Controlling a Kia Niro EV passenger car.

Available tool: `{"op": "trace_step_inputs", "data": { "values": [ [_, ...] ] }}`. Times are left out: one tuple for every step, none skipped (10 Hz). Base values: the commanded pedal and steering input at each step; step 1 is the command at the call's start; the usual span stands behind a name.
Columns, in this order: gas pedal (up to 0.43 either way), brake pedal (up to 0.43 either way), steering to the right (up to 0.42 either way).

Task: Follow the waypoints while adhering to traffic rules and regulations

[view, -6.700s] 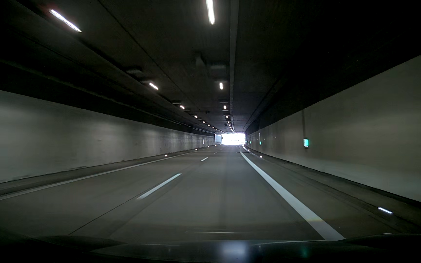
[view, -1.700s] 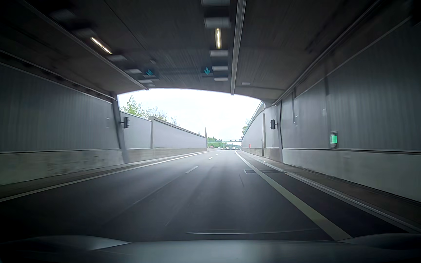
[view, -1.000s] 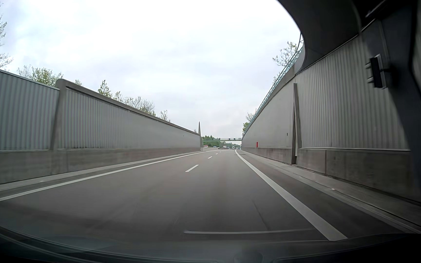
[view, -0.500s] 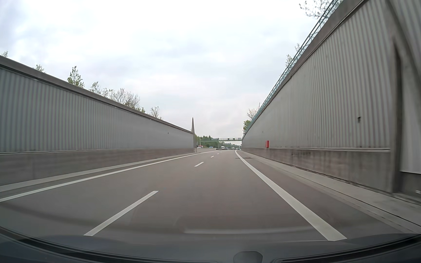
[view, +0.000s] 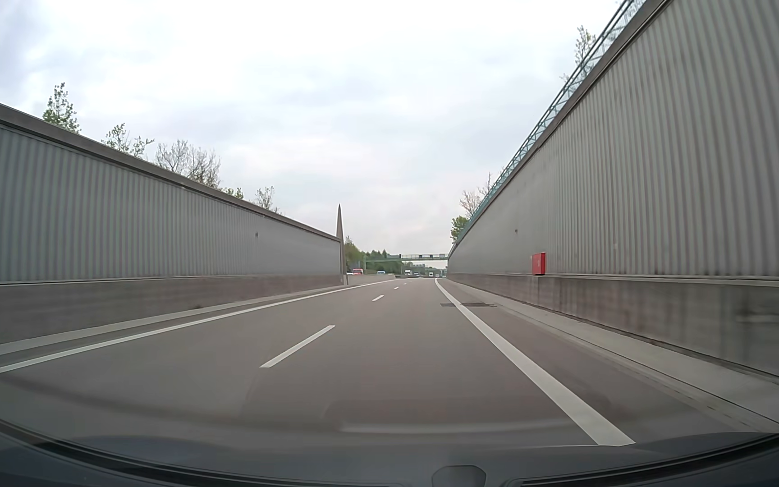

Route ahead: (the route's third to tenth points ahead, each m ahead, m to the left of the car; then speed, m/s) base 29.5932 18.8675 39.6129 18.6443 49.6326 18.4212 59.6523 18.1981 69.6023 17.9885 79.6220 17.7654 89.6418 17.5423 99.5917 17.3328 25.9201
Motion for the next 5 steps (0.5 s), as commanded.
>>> {"op": "trace_step_inputs", "data": {
  "values": [
    [0.209,0.0,0.001],
    [0.197,0.0,0.001],
    [0.189,0.0,0.0],
    [0.177,0.0,0.001],
    [0.177,0.0,0.001]
  ]
}}
